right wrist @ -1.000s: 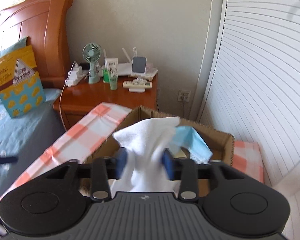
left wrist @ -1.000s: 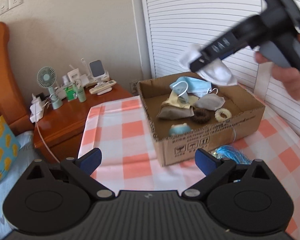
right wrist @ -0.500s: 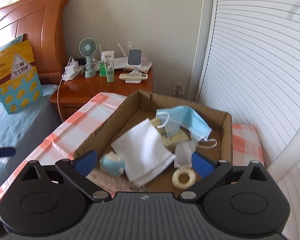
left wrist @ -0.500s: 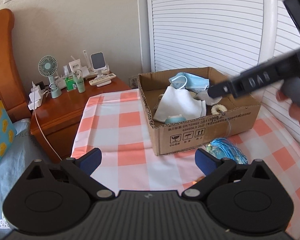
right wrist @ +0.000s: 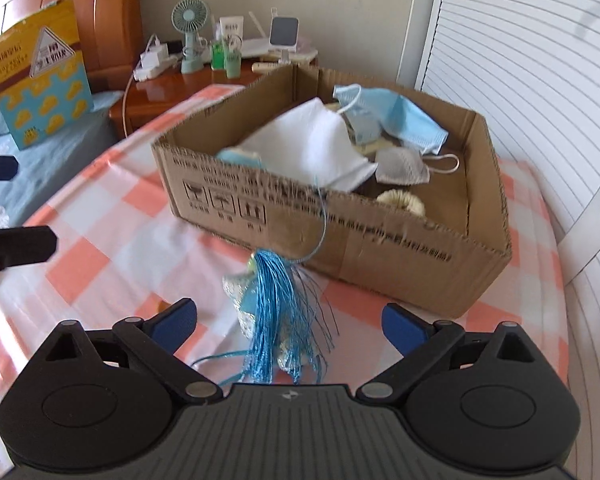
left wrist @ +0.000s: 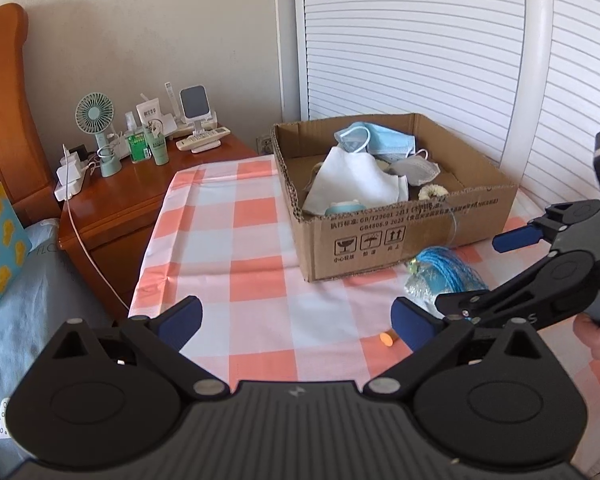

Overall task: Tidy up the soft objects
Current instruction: 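Move the right tool to the blue tasseled ornament while the left tool moves to the orange piece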

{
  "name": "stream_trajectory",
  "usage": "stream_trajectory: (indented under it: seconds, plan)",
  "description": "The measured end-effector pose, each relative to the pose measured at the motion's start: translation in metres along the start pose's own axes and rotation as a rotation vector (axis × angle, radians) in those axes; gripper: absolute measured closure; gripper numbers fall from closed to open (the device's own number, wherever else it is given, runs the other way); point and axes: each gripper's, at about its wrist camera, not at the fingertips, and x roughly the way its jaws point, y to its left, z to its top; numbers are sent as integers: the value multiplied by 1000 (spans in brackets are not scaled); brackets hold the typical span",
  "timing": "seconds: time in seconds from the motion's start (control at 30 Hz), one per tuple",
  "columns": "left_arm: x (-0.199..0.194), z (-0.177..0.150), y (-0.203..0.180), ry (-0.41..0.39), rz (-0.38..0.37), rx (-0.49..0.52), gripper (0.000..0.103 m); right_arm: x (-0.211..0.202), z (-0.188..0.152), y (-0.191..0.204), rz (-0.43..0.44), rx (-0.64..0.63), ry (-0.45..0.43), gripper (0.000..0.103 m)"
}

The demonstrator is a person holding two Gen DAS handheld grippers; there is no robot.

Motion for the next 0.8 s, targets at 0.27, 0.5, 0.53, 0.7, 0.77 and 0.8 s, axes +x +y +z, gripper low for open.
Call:
stream_trajectory:
  seconds: [0.27, 0.5, 0.53, 0.7, 0.77, 0.8]
  plan:
    - [19, -12, 1, 58, -26, -11, 2, 32, -3, 6, -12, -16, 50, 6]
    - [36, -18, -10, 100, -51, 16, 2, 40, 0, -9, -42, 71, 56, 6]
    - [39, -18, -12, 106, -58, 18, 2, 40, -2, -13, -45, 89, 58, 6]
    - [56, -21, -22, 143, -73, 36, 2, 35, -11, -34, -107, 161, 59, 6]
    - [63, -22, -25, 158, -78, 38, 2, 32, -16, -40, -125, 181, 53, 6]
    - [67, -23, -26, 165, -81, 41, 2, 30, -18, -42, -127, 187, 49, 6]
